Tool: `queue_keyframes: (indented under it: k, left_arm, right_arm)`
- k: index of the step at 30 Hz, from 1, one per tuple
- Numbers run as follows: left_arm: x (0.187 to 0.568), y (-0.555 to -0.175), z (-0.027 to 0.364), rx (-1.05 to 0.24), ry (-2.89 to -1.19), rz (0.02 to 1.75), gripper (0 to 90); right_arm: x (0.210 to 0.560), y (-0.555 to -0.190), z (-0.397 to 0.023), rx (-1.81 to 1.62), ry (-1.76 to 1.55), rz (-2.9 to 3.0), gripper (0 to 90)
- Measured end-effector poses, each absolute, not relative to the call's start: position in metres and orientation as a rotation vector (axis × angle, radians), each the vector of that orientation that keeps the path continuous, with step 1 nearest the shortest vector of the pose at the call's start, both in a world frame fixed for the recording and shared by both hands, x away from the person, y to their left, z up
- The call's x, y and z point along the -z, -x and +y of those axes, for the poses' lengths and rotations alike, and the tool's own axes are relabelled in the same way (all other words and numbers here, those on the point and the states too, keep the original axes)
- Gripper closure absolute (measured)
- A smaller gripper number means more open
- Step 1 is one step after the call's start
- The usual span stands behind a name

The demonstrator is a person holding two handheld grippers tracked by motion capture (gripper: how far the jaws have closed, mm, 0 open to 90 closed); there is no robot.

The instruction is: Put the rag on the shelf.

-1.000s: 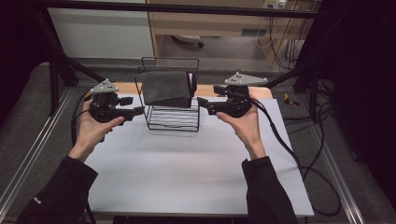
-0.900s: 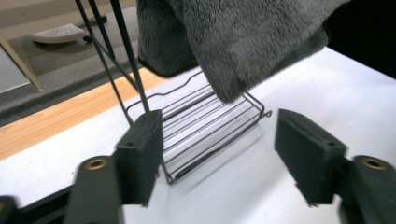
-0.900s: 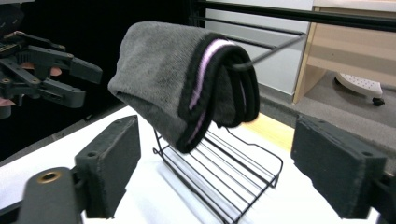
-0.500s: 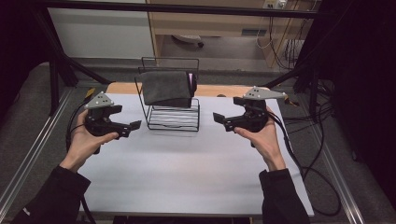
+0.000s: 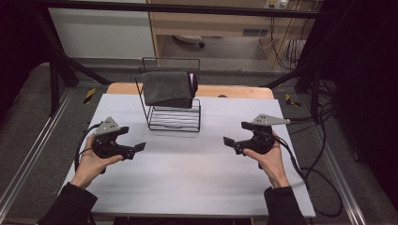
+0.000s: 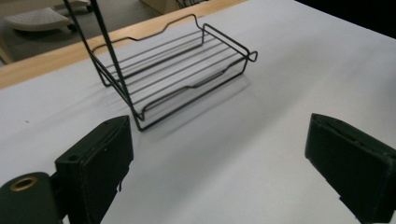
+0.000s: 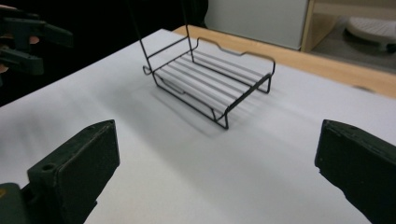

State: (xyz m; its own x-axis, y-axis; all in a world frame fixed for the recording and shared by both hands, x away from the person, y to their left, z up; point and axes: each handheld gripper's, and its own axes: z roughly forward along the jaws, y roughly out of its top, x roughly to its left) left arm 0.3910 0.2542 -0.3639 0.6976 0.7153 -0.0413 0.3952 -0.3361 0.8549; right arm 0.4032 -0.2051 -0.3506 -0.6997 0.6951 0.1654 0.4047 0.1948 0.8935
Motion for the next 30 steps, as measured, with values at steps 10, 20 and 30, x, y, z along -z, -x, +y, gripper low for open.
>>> queue_keyframes:
  k: [10,20,30]
  left_arm:
    - [0.406,-0.381,0.263,-0.41,-1.992,0.879,8.6]
    - [0.428,-0.368,0.274,-0.407,-2.009,0.854,8.7]
    - [0.443,-0.361,0.282,-0.394,-2.05,0.859,8.8]
  right_arm:
    - [0.395,-0.39,-0.225,-1.476,-1.079,2.258,0.8]
    - [0.428,-0.377,-0.248,-1.436,-1.093,2.317,0.8]
    - [0.445,-0.366,-0.267,-1.407,-1.147,2.309,0.8]
